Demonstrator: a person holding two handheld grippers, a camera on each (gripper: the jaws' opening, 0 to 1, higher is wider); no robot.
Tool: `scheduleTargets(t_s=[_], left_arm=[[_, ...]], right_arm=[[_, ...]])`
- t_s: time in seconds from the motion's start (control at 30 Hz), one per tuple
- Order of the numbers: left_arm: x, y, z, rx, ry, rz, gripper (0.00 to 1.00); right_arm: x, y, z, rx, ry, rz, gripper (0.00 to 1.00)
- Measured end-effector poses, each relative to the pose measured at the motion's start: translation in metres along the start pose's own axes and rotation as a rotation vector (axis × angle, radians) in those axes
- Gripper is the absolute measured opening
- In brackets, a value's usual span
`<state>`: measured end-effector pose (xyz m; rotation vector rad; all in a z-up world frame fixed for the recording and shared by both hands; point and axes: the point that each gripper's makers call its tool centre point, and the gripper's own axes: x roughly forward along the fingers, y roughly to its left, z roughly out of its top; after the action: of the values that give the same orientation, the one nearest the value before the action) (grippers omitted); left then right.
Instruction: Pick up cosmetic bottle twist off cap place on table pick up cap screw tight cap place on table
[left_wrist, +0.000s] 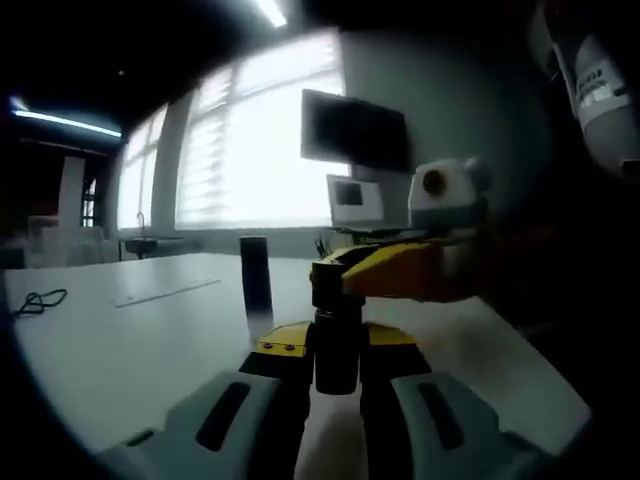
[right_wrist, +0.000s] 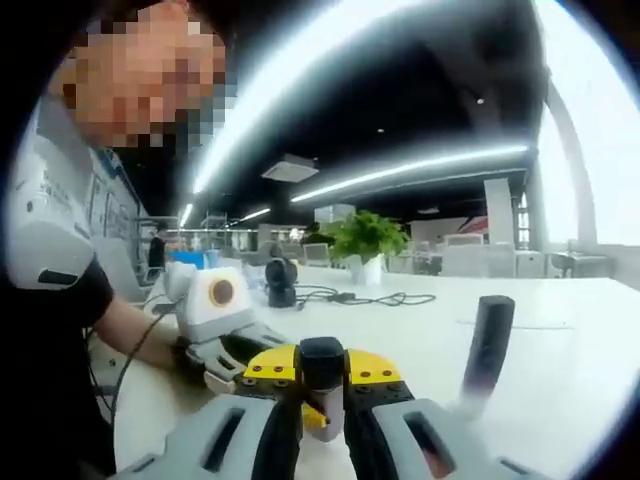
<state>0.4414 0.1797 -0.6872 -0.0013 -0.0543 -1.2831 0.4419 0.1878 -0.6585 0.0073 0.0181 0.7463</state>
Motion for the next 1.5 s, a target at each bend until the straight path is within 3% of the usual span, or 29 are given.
scheduleTargets(t_s=[0.37,0.73,1.23,1.5], left_arm=[[0.001,0.002,-0.003,0.025,0.022,0.021,0.08],[0.0,0.004,-0.002,0.049,0.024,0.048,0.08],[-0.002,0.009,-0.006,0.156,0.068,0.138,0.07],[-0.003,0.013,-0.006,0.223,0.088,0.187,0.08]], right_arm=[[-0.002,-0.006,-0.005,0.028,0.028,-0.178,0.1],[-0.004,-0.007,-0.003,0.02,0.004,-0.36,0.09],[-0.004,-0.012,-0.01,0.122,0.002,-0.544,0.07],[-0.003,-0.016,-0.012,0.186,-0.019,-0.583,0.08]])
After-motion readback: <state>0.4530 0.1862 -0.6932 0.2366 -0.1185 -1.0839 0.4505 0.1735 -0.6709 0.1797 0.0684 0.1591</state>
